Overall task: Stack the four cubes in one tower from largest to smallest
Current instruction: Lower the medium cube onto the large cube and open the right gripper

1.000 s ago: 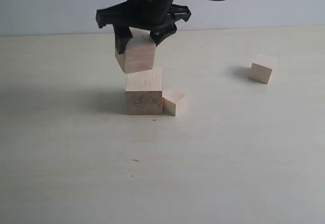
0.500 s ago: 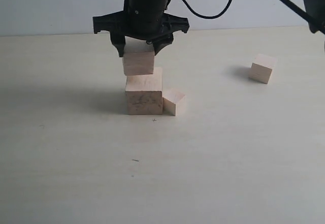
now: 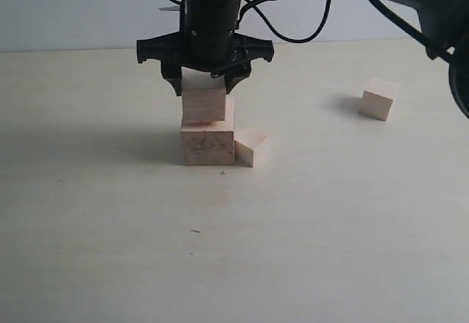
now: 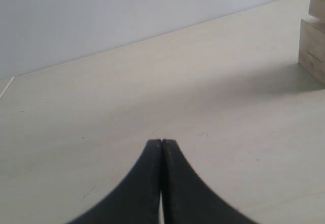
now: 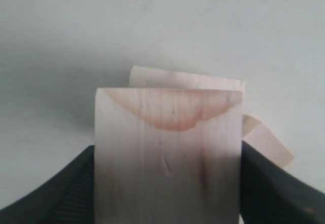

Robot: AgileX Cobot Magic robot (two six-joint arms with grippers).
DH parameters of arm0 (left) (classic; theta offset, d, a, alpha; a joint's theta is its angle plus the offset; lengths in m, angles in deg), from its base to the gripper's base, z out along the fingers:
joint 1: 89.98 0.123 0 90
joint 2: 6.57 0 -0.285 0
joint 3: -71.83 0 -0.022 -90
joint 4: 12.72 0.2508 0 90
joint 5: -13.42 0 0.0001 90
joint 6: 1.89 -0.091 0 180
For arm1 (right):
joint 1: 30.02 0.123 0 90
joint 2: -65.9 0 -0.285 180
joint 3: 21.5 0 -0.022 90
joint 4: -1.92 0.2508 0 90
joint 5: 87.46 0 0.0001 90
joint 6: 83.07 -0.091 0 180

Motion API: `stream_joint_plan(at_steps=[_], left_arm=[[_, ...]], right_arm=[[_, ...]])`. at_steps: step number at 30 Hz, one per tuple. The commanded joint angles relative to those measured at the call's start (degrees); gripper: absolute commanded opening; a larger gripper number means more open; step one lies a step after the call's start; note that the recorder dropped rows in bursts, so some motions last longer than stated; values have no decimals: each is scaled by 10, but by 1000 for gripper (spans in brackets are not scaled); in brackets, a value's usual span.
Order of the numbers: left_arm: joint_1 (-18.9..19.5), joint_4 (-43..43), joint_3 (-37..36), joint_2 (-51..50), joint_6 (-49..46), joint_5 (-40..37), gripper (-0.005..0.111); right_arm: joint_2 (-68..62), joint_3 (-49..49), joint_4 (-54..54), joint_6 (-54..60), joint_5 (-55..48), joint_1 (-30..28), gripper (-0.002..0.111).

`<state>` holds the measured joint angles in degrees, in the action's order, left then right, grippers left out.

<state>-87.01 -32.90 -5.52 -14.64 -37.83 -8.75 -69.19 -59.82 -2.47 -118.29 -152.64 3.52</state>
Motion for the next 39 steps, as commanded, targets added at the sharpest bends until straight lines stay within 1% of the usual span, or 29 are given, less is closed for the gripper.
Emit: stream_joint_plan(at_steps=[1,6,13,16,27,39], left_arm=[[-1,0,1,3,1,9,0],[-1,0,1,3,1,9,0],[-1,0,1,3,1,9,0],[-1,0,1,3,1,9,0],[-1,0,1,3,1,9,0],[-1,0,1,3,1,9,0]], right_arm=[[-1,-2,-39,-15,19,15,50],[-1,-2,-79,-38,17,15,50],[-1,-2,-76,-69,7,15,50],[-1,-2,-55,-69,4,15,50],[-14,-2,-81,-69,-9,15,50],[-14,-2,-66,-69,-10,15,50]])
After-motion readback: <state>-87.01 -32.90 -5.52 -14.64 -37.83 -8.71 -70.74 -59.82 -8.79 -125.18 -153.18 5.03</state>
